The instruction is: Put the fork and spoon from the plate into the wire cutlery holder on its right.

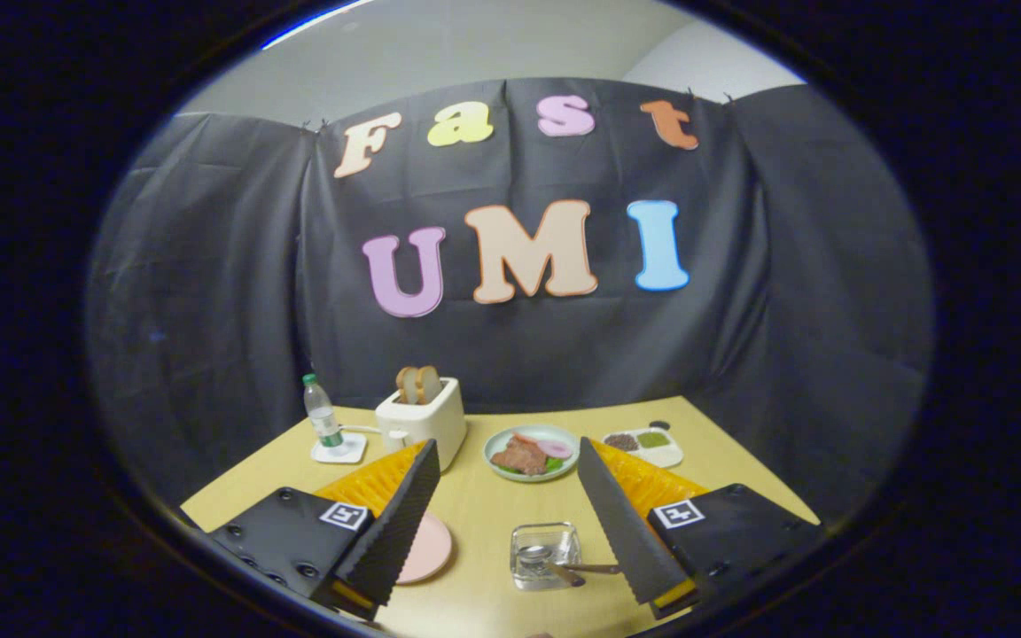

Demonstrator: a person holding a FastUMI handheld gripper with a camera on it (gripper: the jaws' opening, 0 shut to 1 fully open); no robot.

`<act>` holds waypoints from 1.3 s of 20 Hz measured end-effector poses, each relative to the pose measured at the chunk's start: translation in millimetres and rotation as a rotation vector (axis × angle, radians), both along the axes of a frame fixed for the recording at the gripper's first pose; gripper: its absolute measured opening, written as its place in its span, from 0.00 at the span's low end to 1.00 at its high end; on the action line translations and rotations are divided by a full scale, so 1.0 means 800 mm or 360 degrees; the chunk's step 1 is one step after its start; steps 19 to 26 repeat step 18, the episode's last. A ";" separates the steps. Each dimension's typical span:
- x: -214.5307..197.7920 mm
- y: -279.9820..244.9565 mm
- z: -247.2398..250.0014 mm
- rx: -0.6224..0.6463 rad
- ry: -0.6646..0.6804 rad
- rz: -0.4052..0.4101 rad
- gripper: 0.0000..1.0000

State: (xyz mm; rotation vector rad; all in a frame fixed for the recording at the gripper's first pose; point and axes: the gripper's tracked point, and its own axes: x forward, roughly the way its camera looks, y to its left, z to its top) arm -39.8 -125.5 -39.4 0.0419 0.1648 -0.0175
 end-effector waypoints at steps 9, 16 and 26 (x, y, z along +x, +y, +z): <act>-0.006 0.001 0.020 0.0041 -0.0148 -0.0090 1.00; -0.006 -0.015 0.035 -0.0020 -0.0195 -0.0080 1.00; -0.008 -0.015 0.035 -0.0041 -0.0190 -0.0069 1.00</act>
